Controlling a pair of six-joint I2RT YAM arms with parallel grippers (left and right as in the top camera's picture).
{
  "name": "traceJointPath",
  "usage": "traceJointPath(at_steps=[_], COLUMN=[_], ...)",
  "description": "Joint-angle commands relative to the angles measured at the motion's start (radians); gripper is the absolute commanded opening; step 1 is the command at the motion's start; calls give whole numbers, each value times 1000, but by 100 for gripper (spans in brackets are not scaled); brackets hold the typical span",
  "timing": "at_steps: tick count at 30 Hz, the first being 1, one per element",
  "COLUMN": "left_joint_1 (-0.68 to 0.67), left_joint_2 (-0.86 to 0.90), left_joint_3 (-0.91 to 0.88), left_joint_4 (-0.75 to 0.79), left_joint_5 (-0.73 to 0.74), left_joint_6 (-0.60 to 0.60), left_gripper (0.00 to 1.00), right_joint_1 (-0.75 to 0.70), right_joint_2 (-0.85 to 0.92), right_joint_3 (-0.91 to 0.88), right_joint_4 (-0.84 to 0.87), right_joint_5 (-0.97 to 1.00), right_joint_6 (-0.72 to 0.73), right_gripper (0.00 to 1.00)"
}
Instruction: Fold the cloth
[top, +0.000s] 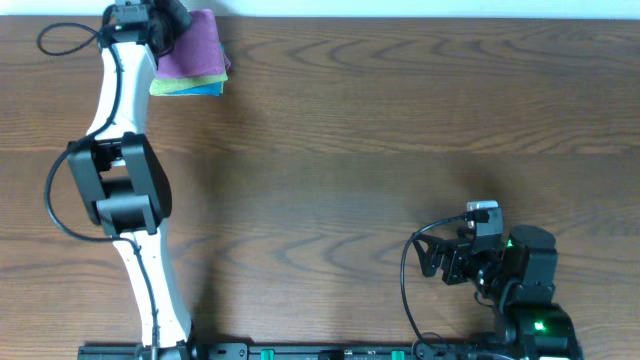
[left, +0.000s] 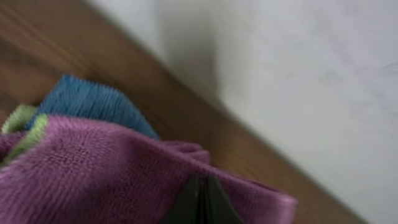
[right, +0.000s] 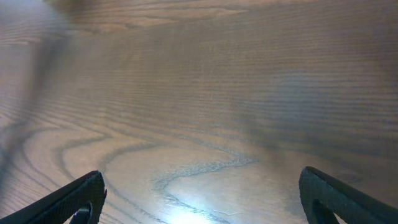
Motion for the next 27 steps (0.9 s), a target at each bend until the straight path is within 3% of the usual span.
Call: traceJointPath(at_steps=[1,19,27], left_joint_1=[-2,-2,0], left_joint_2=[62,159,162], left_joint_3=[23,23,23], left_joint_4=[0,67,-9], left_joint_5=[-21,-21,-6], left_joint_6=[19,16,25], left_gripper=[5,6,6], right_joint_1=[-8,-8,-8], right_joint_2=[-6,-6,-6], right_joint_3=[-2,-2,-2], right_joint_4=[-1,-1,-1], right_joint_5=[3,4,3], right_joint_6=[11,11,11], right_gripper=[99,99,99])
